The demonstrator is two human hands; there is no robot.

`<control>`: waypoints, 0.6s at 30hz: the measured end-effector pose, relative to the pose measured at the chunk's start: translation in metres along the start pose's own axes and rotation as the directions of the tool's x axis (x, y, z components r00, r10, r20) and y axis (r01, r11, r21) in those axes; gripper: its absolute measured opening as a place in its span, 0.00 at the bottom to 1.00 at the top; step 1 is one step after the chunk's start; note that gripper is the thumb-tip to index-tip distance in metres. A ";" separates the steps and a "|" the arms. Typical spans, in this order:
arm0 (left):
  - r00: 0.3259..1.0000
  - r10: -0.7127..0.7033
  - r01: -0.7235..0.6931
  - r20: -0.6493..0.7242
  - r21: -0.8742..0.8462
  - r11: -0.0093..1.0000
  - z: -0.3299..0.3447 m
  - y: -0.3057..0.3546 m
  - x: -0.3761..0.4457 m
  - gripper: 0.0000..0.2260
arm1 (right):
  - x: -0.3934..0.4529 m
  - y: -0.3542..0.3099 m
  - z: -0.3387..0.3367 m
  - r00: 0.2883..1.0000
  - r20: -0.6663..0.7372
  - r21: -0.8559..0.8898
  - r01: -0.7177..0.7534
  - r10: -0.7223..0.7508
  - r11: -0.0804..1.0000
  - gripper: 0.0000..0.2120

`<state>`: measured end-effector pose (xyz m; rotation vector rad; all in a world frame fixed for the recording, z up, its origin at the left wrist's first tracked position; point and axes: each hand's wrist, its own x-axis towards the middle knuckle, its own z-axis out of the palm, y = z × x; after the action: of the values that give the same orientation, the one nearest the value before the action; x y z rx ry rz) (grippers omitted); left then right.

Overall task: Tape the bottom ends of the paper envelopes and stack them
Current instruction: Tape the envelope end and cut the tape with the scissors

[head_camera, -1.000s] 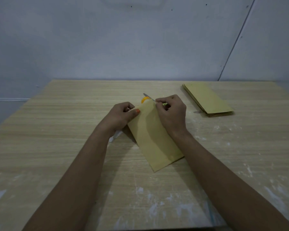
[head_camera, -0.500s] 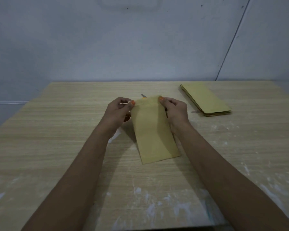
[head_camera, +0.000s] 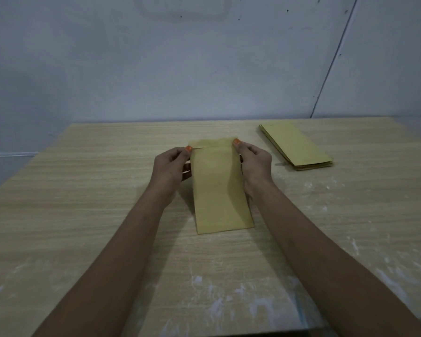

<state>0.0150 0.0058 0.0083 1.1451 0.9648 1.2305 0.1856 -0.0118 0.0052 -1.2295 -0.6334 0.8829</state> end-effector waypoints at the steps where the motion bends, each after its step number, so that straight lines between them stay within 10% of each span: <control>1: 0.999 -0.032 0.033 0.023 -0.046 0.998 0.000 0.001 0.000 0.08 | 0.000 -0.001 0.000 1.000 0.007 0.010 -0.012 0.012 1.000 0.08; 18: 0.996 -0.087 0.085 -0.011 -0.133 0.987 0.022 -0.002 0.011 0.06 | 0.003 -0.009 -0.005 0.992 -0.058 -0.138 0.103 -0.112 0.985 0.11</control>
<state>0.0385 0.0141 0.0112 0.9812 0.9213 1.2174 0.1934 -0.0125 0.0130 -1.3271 -0.7093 0.7160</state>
